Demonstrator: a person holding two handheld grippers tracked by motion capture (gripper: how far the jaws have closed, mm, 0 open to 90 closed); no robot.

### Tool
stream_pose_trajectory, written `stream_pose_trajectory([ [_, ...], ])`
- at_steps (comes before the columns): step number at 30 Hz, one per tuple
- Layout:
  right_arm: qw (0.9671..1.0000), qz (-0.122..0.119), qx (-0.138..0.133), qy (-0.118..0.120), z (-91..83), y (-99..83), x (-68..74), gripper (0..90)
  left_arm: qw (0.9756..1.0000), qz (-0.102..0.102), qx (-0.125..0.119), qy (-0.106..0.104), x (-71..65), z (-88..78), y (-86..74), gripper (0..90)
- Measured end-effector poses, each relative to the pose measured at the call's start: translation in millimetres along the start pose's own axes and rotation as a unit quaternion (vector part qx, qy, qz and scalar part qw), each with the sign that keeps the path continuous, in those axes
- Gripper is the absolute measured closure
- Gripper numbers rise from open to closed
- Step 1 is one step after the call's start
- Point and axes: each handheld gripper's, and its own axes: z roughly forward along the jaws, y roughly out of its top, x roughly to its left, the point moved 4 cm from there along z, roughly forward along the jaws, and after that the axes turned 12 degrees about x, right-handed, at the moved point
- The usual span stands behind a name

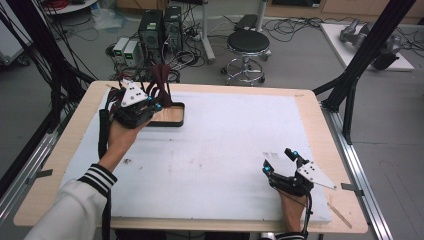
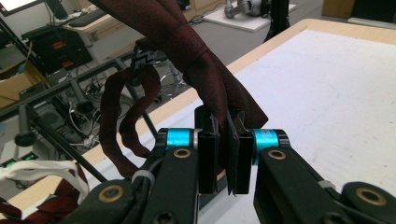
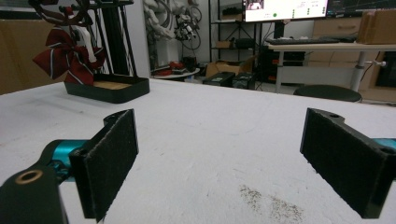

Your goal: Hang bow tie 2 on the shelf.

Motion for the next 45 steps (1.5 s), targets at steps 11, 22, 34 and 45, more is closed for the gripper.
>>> stream_pose_trajectory([
  [11,1.0000,-0.001,0.000,0.000,0.0,0.0,-0.2,10.5,0.9998,0.001,0.013,0.013,11.0,16.2,4.4,84.4],
  [22,1.0000,0.000,0.000,0.001,0.0,0.0,0.2,10.5,0.9998,-0.004,0.007,0.018,20.2,24.9,14.1,84.5],
  [34,1.0000,-0.001,0.000,0.001,0.3,0.2,-0.6,10.5,0.9996,-0.011,0.021,0.017,26.2,47.0,11.2,84.5],
  [45,1.0000,0.000,0.001,0.002,0.3,0.1,-0.1,10.6,0.9994,-0.014,0.027,0.016,26.1,55.4,9.2,84.4],
])
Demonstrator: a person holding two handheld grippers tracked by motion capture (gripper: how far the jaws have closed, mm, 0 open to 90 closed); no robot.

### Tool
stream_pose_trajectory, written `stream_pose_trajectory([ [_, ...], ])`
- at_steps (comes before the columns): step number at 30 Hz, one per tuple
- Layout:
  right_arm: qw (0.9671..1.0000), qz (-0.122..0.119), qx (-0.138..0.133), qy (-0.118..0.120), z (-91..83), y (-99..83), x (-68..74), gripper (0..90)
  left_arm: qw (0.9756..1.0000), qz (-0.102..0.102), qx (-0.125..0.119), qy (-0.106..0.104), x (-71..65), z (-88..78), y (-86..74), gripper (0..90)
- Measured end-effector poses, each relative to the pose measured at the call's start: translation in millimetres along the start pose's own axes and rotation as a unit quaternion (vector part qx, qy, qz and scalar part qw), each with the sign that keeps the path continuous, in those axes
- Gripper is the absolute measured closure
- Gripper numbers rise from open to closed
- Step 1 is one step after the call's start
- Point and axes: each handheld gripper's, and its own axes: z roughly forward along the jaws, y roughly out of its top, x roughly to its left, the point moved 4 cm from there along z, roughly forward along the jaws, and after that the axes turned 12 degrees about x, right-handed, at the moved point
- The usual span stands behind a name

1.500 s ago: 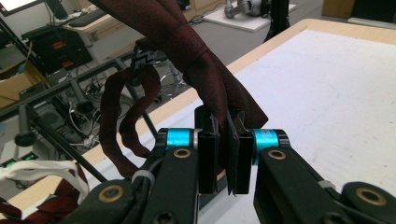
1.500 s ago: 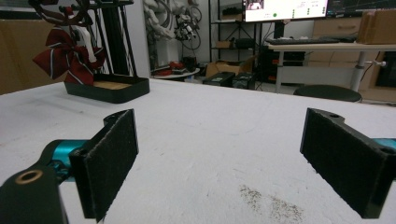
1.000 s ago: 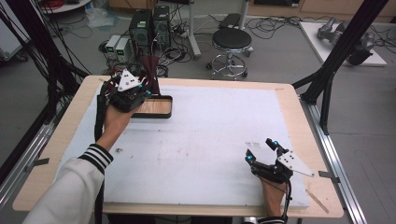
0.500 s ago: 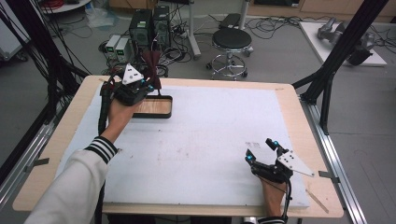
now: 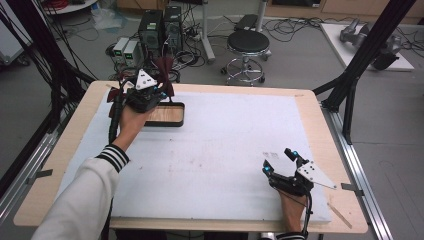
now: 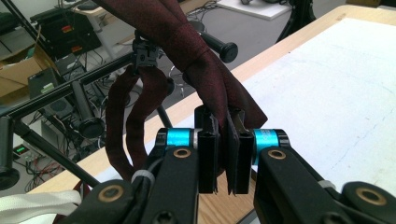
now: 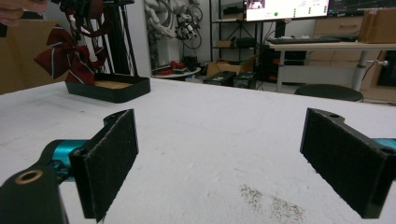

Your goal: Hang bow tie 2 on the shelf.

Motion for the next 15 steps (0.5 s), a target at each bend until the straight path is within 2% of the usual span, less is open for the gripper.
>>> stream_pose_trajectory([
  [7,1.0000,-0.001,0.001,-0.002,0.1,0.0,-0.1,10.6,0.9999,0.005,-0.010,0.003,-1.2,-11.0,2.3,84.4],
  [15,1.0000,-0.003,0.001,-0.002,0.0,-0.1,0.7,10.6,0.9997,0.000,-0.015,0.017,7.9,-24.0,2.4,84.4],
])
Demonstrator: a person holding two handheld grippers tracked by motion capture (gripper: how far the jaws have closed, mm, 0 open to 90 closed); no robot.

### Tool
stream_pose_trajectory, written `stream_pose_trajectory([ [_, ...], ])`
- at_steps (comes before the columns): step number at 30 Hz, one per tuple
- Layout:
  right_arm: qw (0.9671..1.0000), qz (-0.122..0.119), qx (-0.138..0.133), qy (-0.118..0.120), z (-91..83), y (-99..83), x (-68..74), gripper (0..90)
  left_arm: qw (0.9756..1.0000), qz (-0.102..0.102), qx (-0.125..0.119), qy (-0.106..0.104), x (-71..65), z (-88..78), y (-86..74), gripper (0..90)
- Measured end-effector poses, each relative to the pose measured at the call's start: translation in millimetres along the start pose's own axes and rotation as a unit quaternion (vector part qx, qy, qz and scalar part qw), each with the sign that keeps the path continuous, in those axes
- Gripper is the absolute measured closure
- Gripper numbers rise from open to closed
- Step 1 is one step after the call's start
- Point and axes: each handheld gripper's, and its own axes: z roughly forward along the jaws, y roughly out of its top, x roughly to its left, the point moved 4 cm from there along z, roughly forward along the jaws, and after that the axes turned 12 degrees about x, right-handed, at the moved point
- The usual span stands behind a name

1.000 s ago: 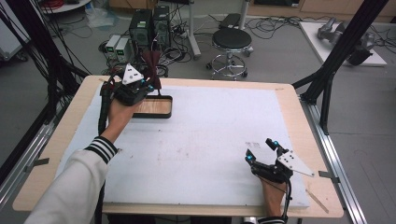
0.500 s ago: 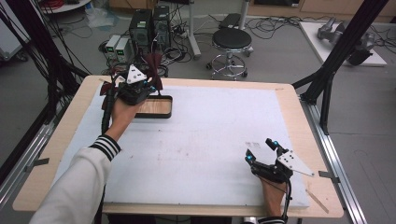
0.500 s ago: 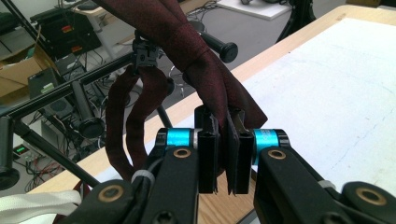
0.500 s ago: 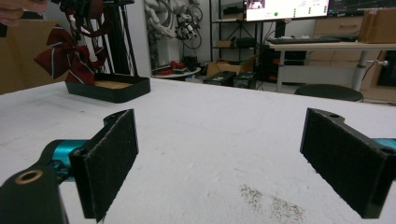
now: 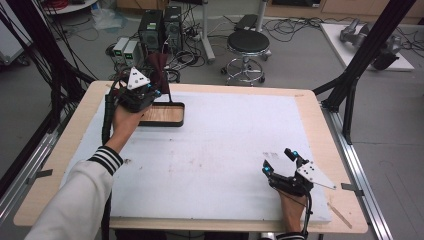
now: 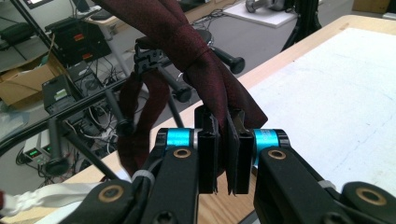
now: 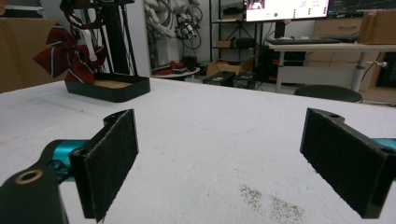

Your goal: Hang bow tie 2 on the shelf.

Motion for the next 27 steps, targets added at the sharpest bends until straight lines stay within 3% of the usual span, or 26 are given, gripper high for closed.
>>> stream_pose_trajectory([
  [11,1.0000,0.001,-0.003,0.000,0.1,0.3,-0.8,10.5,1.0000,0.004,0.006,-0.002,-0.3,9.6,5.6,84.4],
  [27,1.0000,0.004,-0.001,0.001,0.4,0.3,-0.7,10.5,0.9993,0.000,0.033,-0.014,-3.4,33.1,-3.8,84.4],
])
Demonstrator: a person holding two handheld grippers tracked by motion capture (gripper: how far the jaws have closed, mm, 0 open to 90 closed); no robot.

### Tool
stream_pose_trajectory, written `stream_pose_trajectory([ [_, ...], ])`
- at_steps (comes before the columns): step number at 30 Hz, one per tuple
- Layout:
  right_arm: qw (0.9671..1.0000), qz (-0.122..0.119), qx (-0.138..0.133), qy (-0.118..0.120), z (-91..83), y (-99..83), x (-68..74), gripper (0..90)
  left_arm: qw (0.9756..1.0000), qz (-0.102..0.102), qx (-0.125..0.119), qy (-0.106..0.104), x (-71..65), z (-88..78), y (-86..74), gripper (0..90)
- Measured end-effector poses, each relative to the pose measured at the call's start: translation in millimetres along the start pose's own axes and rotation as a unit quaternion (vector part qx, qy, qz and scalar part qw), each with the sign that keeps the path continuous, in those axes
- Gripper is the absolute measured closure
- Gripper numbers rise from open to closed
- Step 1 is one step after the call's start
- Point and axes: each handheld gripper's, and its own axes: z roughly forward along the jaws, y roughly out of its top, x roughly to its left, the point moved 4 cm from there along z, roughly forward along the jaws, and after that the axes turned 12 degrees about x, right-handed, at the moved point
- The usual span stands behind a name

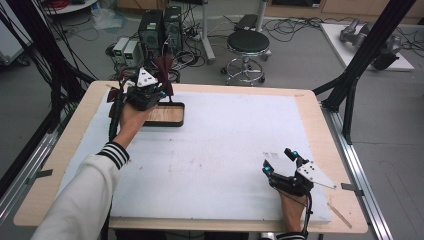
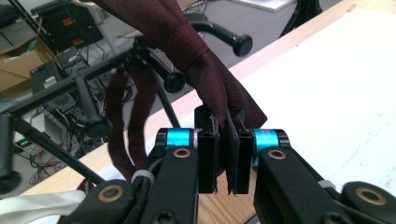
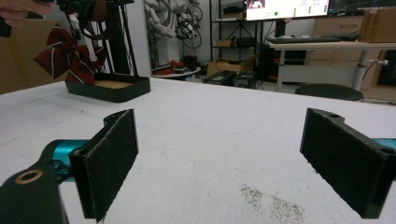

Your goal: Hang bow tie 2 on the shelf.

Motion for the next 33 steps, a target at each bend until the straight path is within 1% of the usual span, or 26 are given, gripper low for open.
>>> stream_pose_trajectory([
  [5,1.0000,-0.001,0.001,0.000,0.0,-0.1,-0.1,10.5,1.0000,0.002,0.004,-0.006,-2.8,4.6,-1.9,84.4],
  [7,1.0000,-0.001,0.001,-0.001,-0.1,-0.1,0.0,10.5,0.9999,0.003,0.011,-0.009,-5.0,7.8,-5.9,84.4],
  [11,1.0000,-0.003,0.002,-0.001,0.0,-0.2,0.1,10.5,0.9998,-0.003,0.015,-0.014,-5.8,11.4,-11.1,84.3],
  [13,1.0000,-0.004,0.001,0.000,0.1,-0.1,0.2,10.6,0.9995,-0.007,0.020,-0.024,-6.8,14.9,-16.1,84.4],
  [14,1.0000,-0.005,0.002,-0.001,0.1,-0.2,0.2,10.5,0.9995,-0.007,0.020,-0.024,-6.8,14.9,-16.1,84.4],
  [15,1.0000,-0.004,0.002,0.000,0.1,-0.1,0.2,10.5,0.9993,-0.007,0.023,-0.029,-7.4,16.8,-18.7,84.3],
  [21,1.0000,-0.005,0.002,-0.001,-0.1,-0.2,0.4,10.5,0.9988,-0.015,0.024,-0.040,-7.0,19.6,-23.6,84.3],
  [26,1.0000,-0.005,0.001,-0.001,-0.2,-0.2,0.7,10.5,0.9979,-0.021,0.030,-0.053,-4.9,21.8,-30.4,84.3],
  [29,1.0000,-0.005,0.001,-0.001,-0.3,-0.3,0.7,10.5,0.9973,-0.025,0.038,-0.057,-4.4,24.5,-35.8,84.3],
  [31,1.0000,-0.004,0.002,0.000,-0.3,-0.3,0.6,10.5,0.9967,-0.026,0.047,-0.061,-4.3,27.1,-40.7,84.3],
  [32,1.0000,-0.005,0.002,0.001,-0.2,-0.2,0.2,10.5,0.9967,-0.026,0.047,-0.061,-4.3,27.1,-40.7,84.3],
  [33,1.0000,-0.002,0.001,0.001,-0.1,-0.1,0.0,10.5,0.9962,-0.029,0.051,-0.064,-4.0,29.2,-45.6,84.3],
])
